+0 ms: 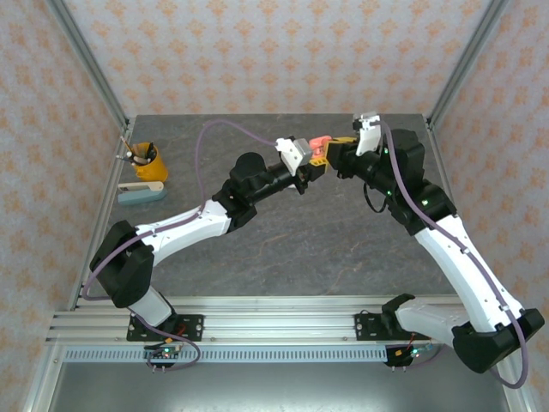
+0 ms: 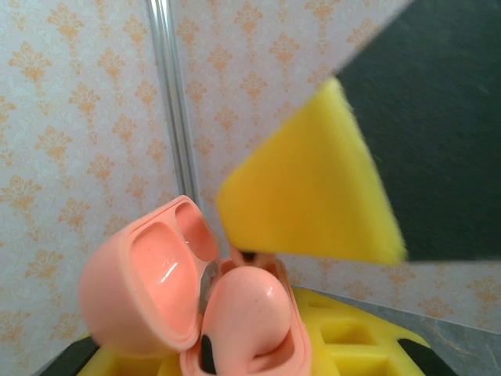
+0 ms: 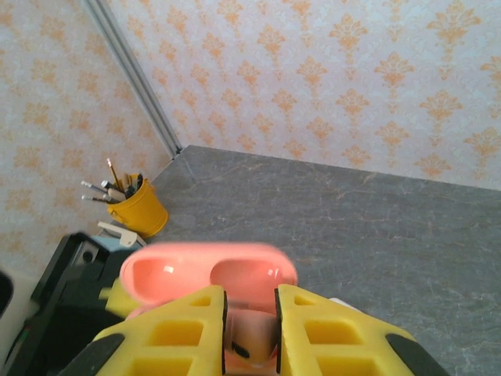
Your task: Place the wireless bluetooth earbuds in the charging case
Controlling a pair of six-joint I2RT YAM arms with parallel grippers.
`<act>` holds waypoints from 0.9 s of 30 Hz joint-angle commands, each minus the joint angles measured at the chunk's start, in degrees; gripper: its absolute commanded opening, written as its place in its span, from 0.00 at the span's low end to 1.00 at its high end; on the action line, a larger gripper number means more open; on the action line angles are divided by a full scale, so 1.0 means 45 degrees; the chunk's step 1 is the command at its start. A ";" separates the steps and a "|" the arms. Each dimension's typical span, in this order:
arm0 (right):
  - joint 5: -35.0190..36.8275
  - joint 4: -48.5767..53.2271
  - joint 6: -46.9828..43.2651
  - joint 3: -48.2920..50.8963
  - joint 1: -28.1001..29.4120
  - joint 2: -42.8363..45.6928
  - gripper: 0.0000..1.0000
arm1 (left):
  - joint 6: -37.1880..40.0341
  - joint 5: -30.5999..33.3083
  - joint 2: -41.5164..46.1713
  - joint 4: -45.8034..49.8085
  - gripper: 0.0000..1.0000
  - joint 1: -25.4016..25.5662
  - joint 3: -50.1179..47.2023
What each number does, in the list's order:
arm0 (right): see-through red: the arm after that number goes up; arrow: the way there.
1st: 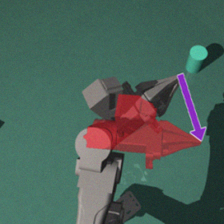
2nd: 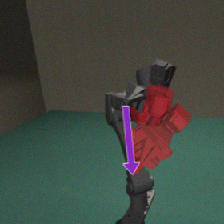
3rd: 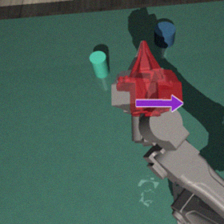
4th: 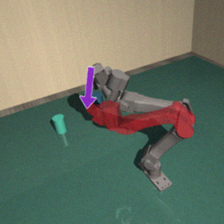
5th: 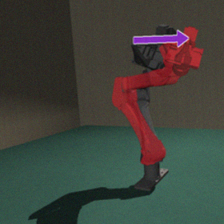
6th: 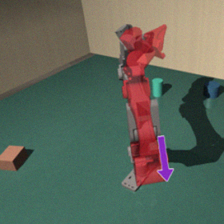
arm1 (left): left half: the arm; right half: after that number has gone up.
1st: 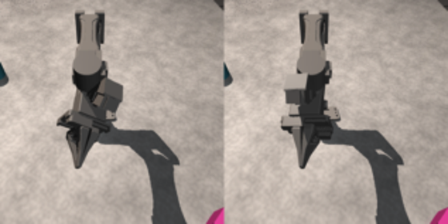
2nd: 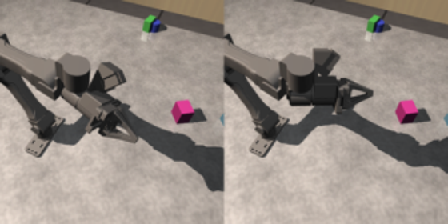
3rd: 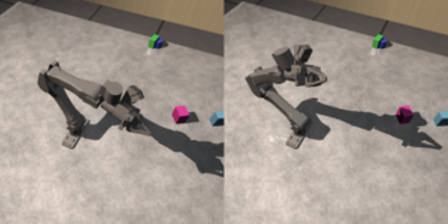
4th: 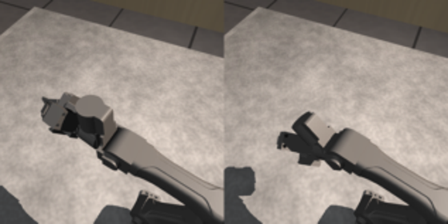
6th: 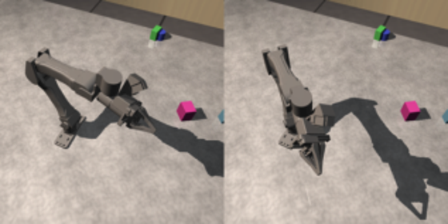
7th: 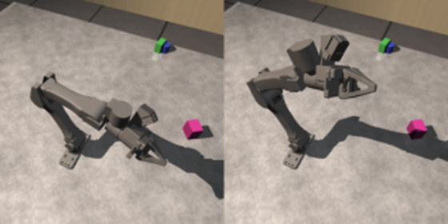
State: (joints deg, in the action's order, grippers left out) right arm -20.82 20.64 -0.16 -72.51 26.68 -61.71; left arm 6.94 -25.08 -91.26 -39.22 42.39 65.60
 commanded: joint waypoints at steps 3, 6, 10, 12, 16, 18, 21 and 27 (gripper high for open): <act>-0.0536 0.0051 -0.0510 0.0391 0.0263 0.0184 0.20 | -0.0281 0.0340 0.0193 -0.0952 0.00 0.0052 0.0572; -0.0520 0.0080 -0.0511 0.0374 0.0312 0.0112 0.21 | -0.0329 0.0300 0.0164 -0.0952 0.00 0.0062 0.0616; -0.0075 0.0097 -0.0371 0.0229 0.0302 0.0006 0.29 | -0.0341 0.0272 0.0188 -0.0932 0.00 0.0052 0.0568; 0.0228 0.0120 -0.0219 0.0095 0.0313 -0.0029 0.37 | -0.0351 0.0281 0.0183 -0.0932 0.00 0.0051 0.0521; 0.0875 0.0199 0.0162 -0.0321 0.0283 -0.0035 0.49 | -0.0350 0.0282 0.0203 -0.0952 0.00 0.0052 0.0410; 0.1097 0.0199 0.0385 -0.0522 0.0254 -0.0019 0.54 | -0.0351 0.0281 0.0209 -0.1008 0.00 0.0054 0.0334; 0.1118 0.0125 0.0827 -0.0892 0.0168 0.0088 0.65 | -0.0351 0.0300 0.0227 -0.1049 0.00 0.0052 0.0179; 0.1262 -0.0307 0.1990 -0.1407 -0.0119 0.0564 0.73 | -0.0273 0.0396 0.0320 -0.1162 0.00 0.0052 -0.0190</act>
State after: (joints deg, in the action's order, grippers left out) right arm -16.47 21.39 5.17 -76.34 26.94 -61.12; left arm 5.87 -24.45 -91.26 -41.15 42.50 65.49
